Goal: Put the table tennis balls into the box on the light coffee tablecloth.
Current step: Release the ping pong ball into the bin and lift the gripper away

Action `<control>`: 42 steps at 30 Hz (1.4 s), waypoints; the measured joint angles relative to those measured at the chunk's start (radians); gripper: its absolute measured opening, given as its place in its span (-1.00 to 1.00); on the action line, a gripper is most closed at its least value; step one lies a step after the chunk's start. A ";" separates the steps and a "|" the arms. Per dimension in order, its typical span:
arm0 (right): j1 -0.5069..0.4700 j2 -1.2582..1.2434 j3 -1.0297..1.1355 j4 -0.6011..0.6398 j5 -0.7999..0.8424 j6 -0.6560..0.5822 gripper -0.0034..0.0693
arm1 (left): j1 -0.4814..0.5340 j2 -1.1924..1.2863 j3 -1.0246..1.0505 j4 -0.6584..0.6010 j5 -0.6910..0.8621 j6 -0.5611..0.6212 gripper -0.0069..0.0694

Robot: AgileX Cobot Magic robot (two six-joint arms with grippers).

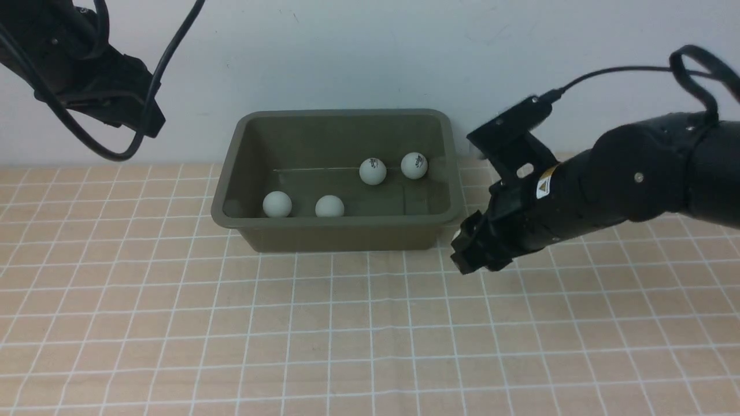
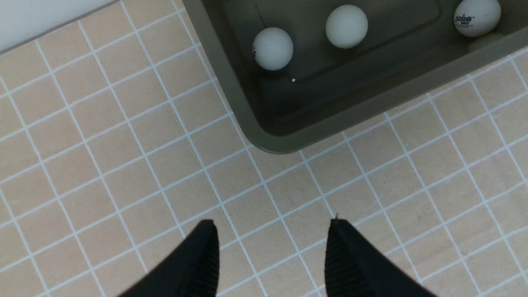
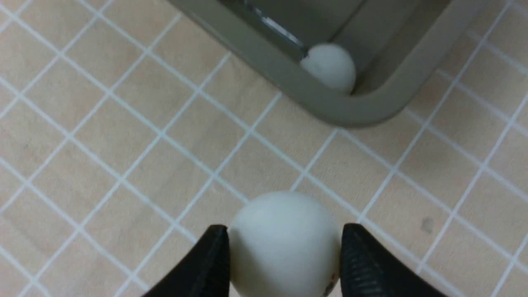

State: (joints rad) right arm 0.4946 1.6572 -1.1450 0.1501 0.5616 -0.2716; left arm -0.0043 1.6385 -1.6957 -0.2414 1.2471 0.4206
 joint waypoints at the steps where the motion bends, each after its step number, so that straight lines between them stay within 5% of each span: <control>1: 0.000 0.000 -0.002 0.000 -0.004 -0.004 -0.04 | 0.000 0.000 0.000 0.000 0.000 0.000 -0.07; 11: 0.000 0.290 -0.394 0.022 0.013 -0.097 -0.04 | 0.000 0.000 0.000 -0.007 0.000 0.003 -0.07; 17: -0.003 0.452 -0.640 0.055 0.170 -0.140 -0.04 | 0.000 0.000 0.000 -0.009 0.000 0.009 -0.07; 25: -0.011 0.471 -0.686 0.008 0.195 -0.148 0.64 | 0.000 -0.001 0.000 -0.051 0.000 0.010 -0.07; 27: -0.011 0.437 -0.686 -0.041 0.195 -0.123 0.66 | 0.000 -0.001 0.000 -0.072 0.000 0.018 -0.07; 35: -0.056 0.166 -0.688 -0.265 0.252 0.019 0.44 | 0.000 -0.001 0.000 -0.135 0.000 0.030 -0.07; 42: -0.068 -0.050 -0.688 -0.235 0.282 0.038 0.30 | 0.000 -0.001 0.000 -0.148 0.000 0.045 -0.07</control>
State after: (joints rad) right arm 0.4265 1.6068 -1.8335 -0.0849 0.8437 -0.2335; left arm -0.0043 1.6377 -1.6957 -0.3892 1.2471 0.4654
